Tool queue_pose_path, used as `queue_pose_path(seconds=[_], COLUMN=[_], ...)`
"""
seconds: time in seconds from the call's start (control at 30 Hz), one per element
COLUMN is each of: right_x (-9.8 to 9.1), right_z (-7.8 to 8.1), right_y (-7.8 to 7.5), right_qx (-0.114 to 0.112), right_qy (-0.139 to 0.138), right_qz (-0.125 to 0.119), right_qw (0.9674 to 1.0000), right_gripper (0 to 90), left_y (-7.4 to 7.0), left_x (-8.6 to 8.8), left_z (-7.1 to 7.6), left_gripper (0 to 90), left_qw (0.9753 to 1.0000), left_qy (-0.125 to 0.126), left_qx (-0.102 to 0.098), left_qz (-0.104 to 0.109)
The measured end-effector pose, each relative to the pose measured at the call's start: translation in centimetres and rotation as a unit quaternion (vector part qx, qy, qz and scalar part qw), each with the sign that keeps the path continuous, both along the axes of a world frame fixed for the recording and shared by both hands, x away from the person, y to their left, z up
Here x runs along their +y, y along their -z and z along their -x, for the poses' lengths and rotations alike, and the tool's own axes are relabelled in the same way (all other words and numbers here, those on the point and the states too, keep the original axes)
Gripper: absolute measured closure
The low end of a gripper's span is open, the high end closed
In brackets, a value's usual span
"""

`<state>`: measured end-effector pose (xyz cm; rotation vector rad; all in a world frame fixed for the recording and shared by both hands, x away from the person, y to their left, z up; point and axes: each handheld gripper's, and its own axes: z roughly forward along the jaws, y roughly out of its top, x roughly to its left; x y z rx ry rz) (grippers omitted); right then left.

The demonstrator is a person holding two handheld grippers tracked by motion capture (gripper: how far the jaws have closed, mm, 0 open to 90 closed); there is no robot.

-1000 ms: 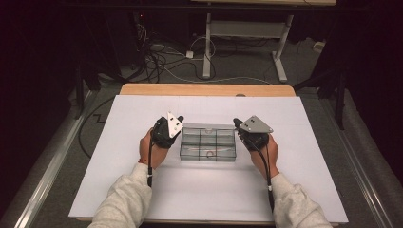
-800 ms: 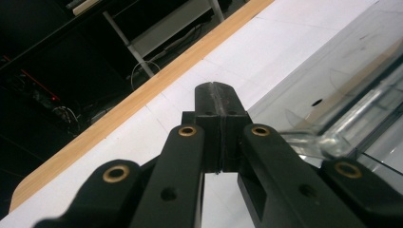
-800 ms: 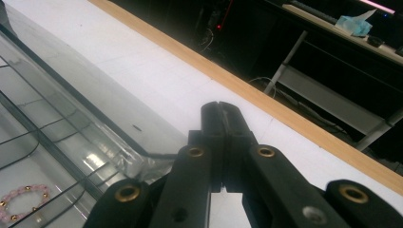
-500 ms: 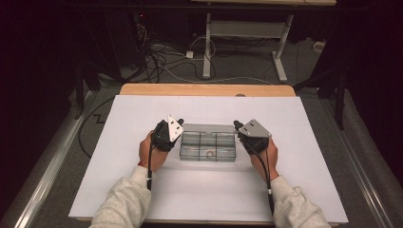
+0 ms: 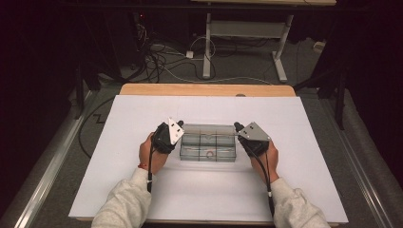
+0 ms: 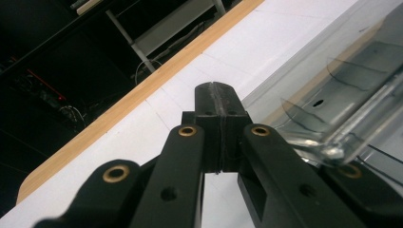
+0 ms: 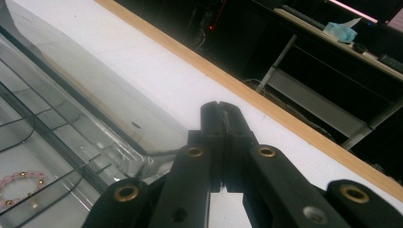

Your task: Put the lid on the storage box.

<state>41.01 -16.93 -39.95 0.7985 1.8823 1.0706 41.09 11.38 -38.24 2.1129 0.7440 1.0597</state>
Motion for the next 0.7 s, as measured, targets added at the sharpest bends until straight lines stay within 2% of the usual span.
queue_pose_path(seconds=[0.7], right_x=[0.2], right_z=[0.8], right_y=[0.8], right_qx=[-0.01], right_qy=[0.022], right_qz=[0.009], right_qw=[0.9997], right_gripper=[89.0], left_y=[0.7], left_x=[-0.3], left_z=[1.1], left_gripper=[87.2], left_qw=[0.999], left_qy=[-0.006], left_qx=[-0.027], left_qz=[-0.035])
